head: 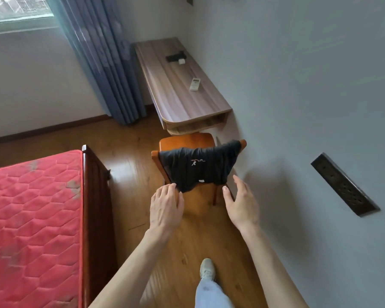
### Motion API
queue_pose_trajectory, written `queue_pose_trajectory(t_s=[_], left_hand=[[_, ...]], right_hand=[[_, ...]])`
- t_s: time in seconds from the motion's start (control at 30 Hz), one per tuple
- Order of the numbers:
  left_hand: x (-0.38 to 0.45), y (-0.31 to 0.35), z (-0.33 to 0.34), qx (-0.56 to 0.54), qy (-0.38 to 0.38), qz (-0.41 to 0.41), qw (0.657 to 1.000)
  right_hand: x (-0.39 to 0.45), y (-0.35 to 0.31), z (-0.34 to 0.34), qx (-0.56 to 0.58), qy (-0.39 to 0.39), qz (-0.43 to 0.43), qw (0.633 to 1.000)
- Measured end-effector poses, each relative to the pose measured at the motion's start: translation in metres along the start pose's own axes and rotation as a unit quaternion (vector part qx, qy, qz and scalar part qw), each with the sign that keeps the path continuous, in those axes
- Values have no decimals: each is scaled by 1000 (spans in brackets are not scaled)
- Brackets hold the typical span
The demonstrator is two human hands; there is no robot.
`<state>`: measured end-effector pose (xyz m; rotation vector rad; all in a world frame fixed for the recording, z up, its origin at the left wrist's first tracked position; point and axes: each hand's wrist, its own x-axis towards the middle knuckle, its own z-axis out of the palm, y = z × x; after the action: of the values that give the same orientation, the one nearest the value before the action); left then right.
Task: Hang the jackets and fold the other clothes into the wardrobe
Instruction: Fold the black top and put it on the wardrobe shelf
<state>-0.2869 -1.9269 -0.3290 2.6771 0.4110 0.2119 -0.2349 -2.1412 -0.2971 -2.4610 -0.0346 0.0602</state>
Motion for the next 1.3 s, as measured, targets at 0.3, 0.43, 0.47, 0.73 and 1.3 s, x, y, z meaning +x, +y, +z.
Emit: queue_pose_trajectory(t_s=[0.3,0.43,0.47,0.73,1.3], left_hand=[[84,6,66,-82,-68,-181,978],[105,8,84,-142,-102,-236,956],[111,8,87,-157,-104,-246,951],[151,-1,102,-275,-57,-405,870],[139,18,23,-444,5,-365,819]], right_hand=[[101,50,82,341,-103,337,872],[132,66,103,379,-118,406,823],[141,67,108,397,-127,409,812],[167,68,128,445,-150,398,788],[138,0,111,382,-156,246,877]])
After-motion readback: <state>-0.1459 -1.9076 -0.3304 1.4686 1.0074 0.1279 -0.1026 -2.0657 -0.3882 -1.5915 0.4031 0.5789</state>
